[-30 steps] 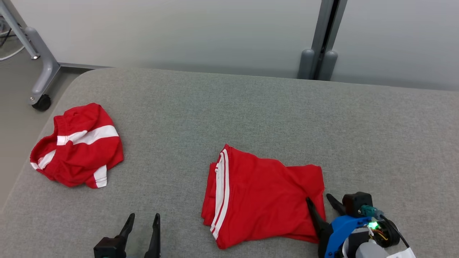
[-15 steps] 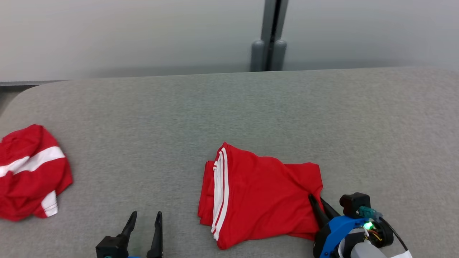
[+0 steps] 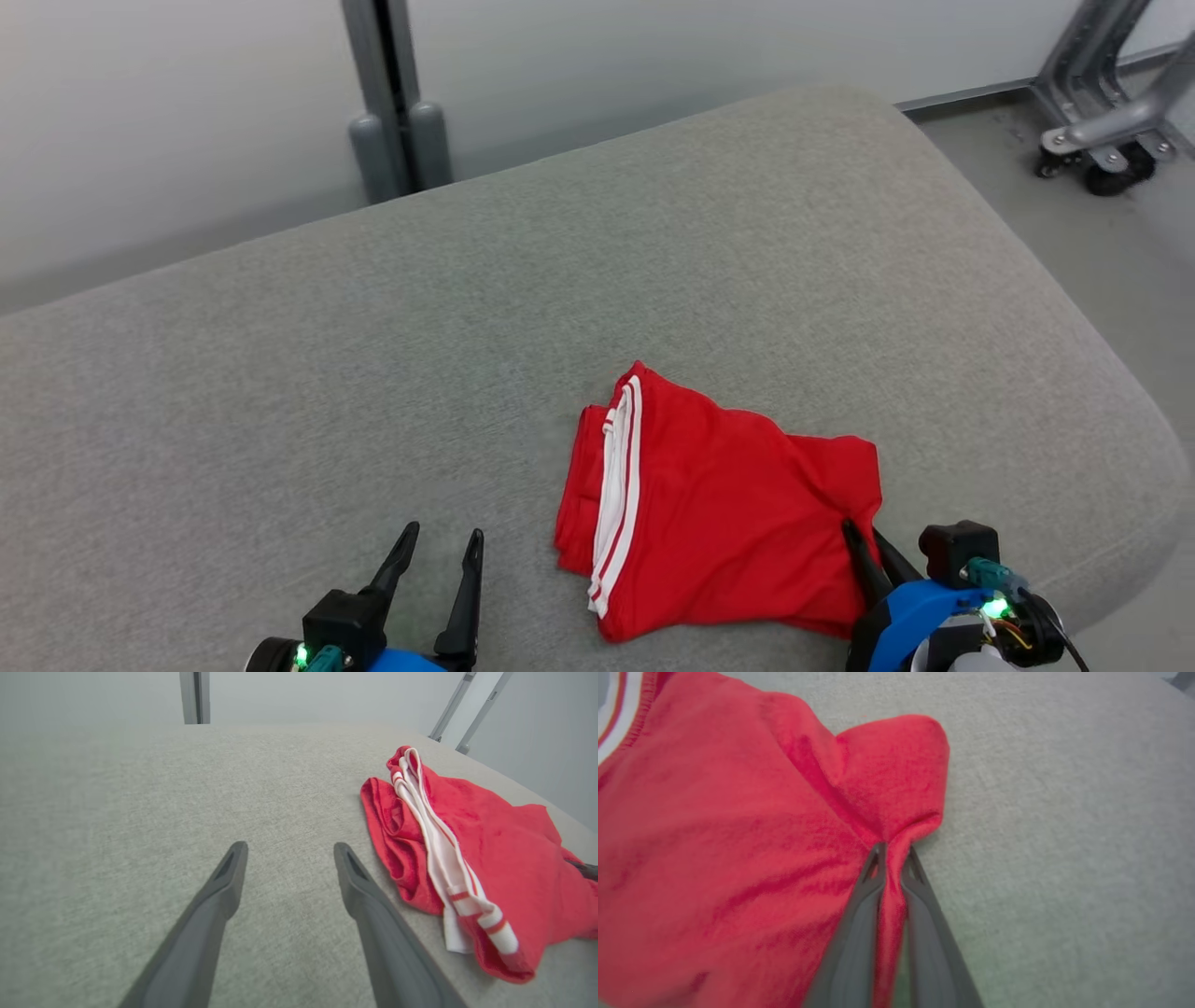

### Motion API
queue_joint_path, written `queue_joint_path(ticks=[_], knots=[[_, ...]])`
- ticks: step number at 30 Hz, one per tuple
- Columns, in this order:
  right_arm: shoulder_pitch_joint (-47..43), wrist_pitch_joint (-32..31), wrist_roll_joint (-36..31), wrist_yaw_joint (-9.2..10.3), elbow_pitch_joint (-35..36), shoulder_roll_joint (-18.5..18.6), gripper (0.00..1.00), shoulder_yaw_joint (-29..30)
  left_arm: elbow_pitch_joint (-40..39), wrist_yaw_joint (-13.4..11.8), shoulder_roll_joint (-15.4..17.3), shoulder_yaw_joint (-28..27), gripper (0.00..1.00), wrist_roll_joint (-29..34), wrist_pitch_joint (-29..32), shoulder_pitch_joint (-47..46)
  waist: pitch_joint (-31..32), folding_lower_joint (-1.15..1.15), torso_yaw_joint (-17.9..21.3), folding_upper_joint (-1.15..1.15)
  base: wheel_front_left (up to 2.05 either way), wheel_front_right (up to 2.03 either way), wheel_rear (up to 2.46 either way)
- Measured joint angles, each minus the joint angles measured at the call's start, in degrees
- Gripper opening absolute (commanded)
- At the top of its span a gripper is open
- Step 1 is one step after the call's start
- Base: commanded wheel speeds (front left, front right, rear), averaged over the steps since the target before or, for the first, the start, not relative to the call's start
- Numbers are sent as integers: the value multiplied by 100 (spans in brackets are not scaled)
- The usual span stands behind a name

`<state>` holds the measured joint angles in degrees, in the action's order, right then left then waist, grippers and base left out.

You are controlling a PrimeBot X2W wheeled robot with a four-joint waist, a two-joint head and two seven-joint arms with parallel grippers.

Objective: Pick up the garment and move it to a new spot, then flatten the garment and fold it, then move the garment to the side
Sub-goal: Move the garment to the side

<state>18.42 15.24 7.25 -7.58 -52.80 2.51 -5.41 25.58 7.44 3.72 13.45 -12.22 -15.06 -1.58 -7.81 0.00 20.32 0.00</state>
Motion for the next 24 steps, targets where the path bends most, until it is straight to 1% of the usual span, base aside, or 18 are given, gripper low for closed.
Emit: queue_joint_path(ticks=[3,5,8,11,15,16,20,22,24], knots=[[-15,-8,-9,2,69,16,0,42,-40,0,83,141,100,-30,0,-47,-42,0,280,0,0,0,0],[9,-10,-76,2,103,22,0,75,-67,0,156,218,100,-31,0,-93,-111,0,396,0,0,0,0],[286,-12,-276,3,102,21,0,198,-131,0,308,261,100,-40,0,-158,-287,0,443,0,0,0,0],[793,-68,-701,3,90,21,0,647,-169,0,509,274,100,-73,0,-237,-477,0,374,0,0,0,0],[1433,-370,-1640,4,279,24,0,1773,-265,1,745,145,100,-86,-1,-396,-746,0,157,0,0,0,0],[1739,-620,-2171,4,587,20,0,2388,-343,12,854,133,100,-91,-3,-491,-893,0,14,0,0,0,0],[2215,-1254,-3433,7,1508,37,0,3651,-499,16,1015,42,100,-198,-19,-677,-1188,0,-301,0,0,0,0],[2370,-1528,-3853,7,1913,36,0,4175,-557,16,1060,12,100,-246,-21,-764,-1313,0,-474,0,0,0,0],[2492,-1689,-4124,7,2179,36,0,4567,-617,16,1072,12,100,-261,-24,-840,-1423,0,-634,0,0,0,0]])
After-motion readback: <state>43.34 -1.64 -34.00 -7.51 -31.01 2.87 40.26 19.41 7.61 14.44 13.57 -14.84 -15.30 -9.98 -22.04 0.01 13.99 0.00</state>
